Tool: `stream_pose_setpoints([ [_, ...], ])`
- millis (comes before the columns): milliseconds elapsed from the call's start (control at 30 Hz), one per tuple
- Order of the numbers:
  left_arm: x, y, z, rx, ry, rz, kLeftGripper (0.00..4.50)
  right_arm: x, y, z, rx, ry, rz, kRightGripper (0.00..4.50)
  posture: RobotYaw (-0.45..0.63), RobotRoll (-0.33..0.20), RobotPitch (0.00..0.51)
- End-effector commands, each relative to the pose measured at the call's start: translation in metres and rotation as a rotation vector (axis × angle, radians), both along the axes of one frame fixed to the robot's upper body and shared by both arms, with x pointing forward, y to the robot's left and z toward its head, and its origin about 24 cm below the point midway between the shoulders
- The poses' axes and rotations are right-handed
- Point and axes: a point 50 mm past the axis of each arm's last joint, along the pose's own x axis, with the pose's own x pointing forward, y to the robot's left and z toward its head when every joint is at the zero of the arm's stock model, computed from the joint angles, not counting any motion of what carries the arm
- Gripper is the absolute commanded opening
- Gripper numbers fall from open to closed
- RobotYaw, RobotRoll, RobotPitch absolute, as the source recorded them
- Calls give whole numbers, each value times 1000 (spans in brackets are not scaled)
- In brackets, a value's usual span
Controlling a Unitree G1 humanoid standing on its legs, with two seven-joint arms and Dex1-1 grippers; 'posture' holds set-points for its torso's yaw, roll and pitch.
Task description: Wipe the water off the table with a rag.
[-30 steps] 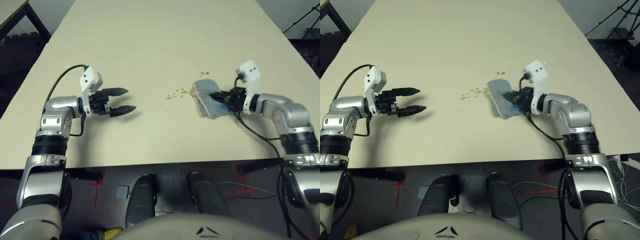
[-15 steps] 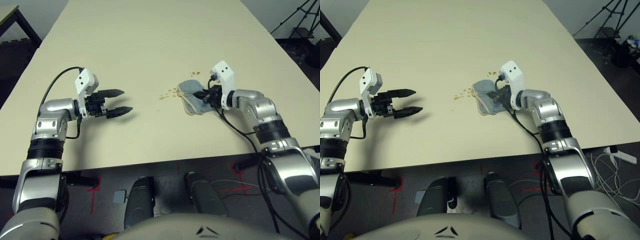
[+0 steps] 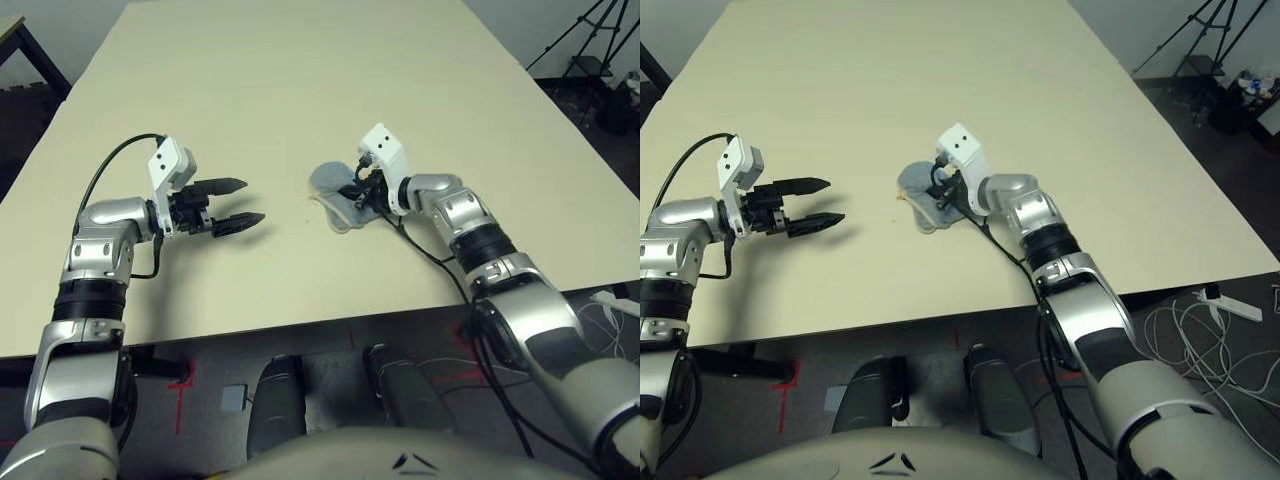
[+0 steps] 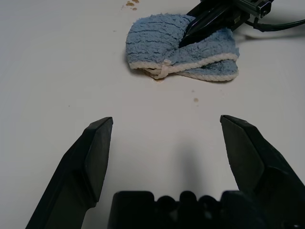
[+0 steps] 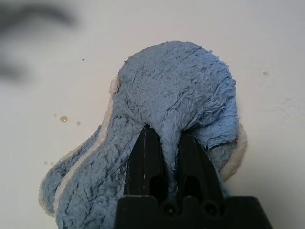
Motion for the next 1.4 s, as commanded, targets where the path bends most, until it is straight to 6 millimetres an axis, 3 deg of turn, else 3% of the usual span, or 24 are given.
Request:
stream_pose_setpoints([
  [33, -3, 2, 5, 4, -15, 3, 4500, -18, 21, -27, -30, 113, 102, 110, -127, 0, 132],
  [167, -3, 1, 4, 2, -12, 3, 4500, -15, 14, -27, -40, 107, 71, 110, -129, 0, 133],
  [433, 0, 0, 2, 2, -1, 4, 4500, 7, -53, -11, -102, 61, -105, 110, -155, 0, 135],
  [700, 6, -3, 3, -1, -2, -8, 4500, 16, -114, 19, -100, 30, -244, 108, -155, 0, 135],
  [800, 7, -4, 4, -1, -2, -12, 4500, 15, -126, 27, -92, 34, -253, 108, -179, 0, 137],
  [1033, 11, -7, 3, -4, -1, -27, 4500, 4, -162, 68, 67, 115, -226, 107, -191, 0, 136],
  [1200, 14, -8, 4, -8, -7, -31, 4500, 17, -195, 84, 73, -22, -468, 107, -196, 0, 130],
  [1400, 14, -8, 4, -11, -18, -27, 4500, 31, -192, 72, 62, -125, -622, 107, -186, 0, 127],
])
